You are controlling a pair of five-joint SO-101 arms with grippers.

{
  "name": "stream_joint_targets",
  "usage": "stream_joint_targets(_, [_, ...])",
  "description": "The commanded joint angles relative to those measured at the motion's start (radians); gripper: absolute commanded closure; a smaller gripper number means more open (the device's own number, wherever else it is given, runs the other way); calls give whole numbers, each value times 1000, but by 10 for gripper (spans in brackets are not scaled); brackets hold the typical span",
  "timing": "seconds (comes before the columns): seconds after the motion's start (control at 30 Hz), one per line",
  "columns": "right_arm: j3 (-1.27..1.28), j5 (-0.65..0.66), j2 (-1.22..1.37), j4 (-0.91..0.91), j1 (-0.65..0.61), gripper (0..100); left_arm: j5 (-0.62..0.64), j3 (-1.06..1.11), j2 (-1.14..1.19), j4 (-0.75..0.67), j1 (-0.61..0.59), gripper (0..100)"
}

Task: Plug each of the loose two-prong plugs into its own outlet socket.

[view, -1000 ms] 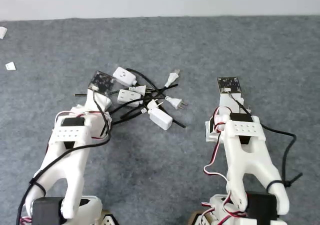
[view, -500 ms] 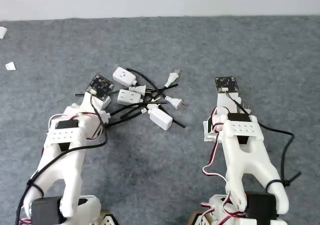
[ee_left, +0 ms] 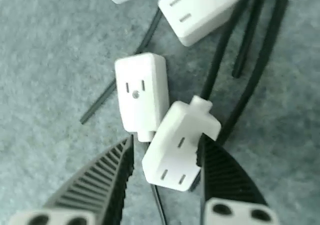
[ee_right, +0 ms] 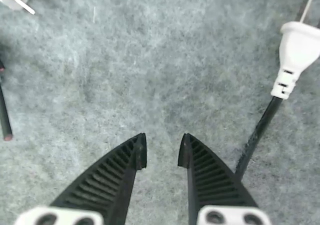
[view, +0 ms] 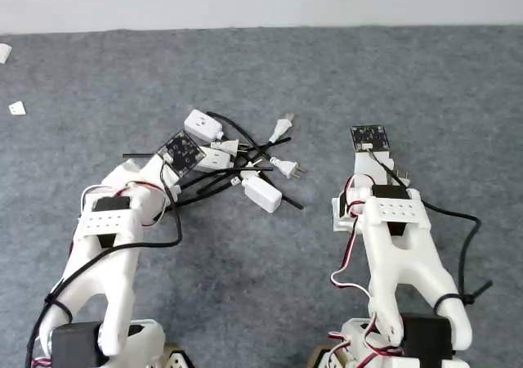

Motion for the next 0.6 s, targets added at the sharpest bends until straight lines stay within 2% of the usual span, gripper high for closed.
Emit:
stream_joint_targets(0.0, [-6,15,-5,-22,-4,884,-52,-1,-20,-20,-9,801])
stream_joint_targets(0.1, [-6,15,-5,-22,-4,884,-109,16,-18,-26,-11,802])
stream_joint_targets(0.43, [-6,15,-5,-22,-4,884,-110,13,-15,-26,-9,801])
stream_joint_targets(0.57, [-6,15,-5,-22,-1,884,-138,-7,61,-52,-9,803])
